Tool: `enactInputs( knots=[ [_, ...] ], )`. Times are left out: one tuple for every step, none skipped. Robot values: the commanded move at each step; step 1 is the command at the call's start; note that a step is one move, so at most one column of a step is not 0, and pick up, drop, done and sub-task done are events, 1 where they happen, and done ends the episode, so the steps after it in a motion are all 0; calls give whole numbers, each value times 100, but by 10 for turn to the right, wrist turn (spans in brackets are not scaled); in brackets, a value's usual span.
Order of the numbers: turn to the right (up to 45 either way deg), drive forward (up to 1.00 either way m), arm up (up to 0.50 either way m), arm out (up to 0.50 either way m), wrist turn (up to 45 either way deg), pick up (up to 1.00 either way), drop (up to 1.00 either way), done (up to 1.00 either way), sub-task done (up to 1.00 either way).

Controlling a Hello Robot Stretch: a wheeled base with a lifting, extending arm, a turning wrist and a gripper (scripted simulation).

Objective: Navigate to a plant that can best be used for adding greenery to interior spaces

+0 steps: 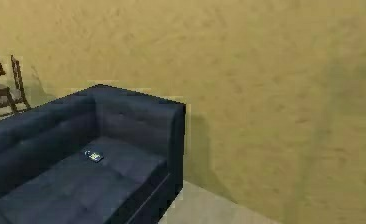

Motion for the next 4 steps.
enactInputs(
  knots=[
    [-450,0,0,0,0,0,0,0,0],
    [-450,0,0,0,0,0,0,0,0],
    [-450,0,0,0,0,0,0,0,0],
    [-120,0,0,0,0,0,0,0,0]
  ],
)
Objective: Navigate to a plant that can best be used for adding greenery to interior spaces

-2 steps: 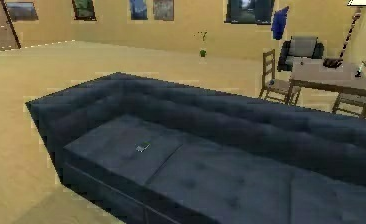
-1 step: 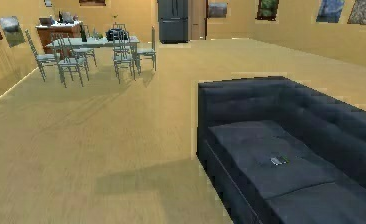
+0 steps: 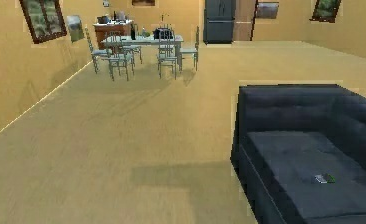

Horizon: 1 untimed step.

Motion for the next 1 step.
enactInputs(
  knots=[
    [0,100,0,0,0,0,0,0,0]
  ],
)
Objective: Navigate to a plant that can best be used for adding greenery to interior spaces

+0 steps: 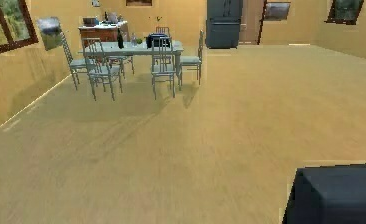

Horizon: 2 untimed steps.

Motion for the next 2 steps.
enactInputs(
  knots=[
    [0,85,0,0,0,0,0,0,0],
    [180,0,0,0,0,0,0,0,0]
  ],
)
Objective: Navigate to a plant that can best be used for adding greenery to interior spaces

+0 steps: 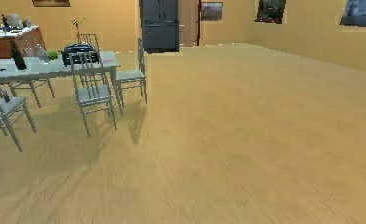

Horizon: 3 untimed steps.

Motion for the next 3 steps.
enactInputs(
  knots=[
    [0,100,0,0,0,0,0,0,0],
    [0,100,0,0,0,0,0,0,0],
    [30,0,0,0,0,0,0,0,0]
  ],
)
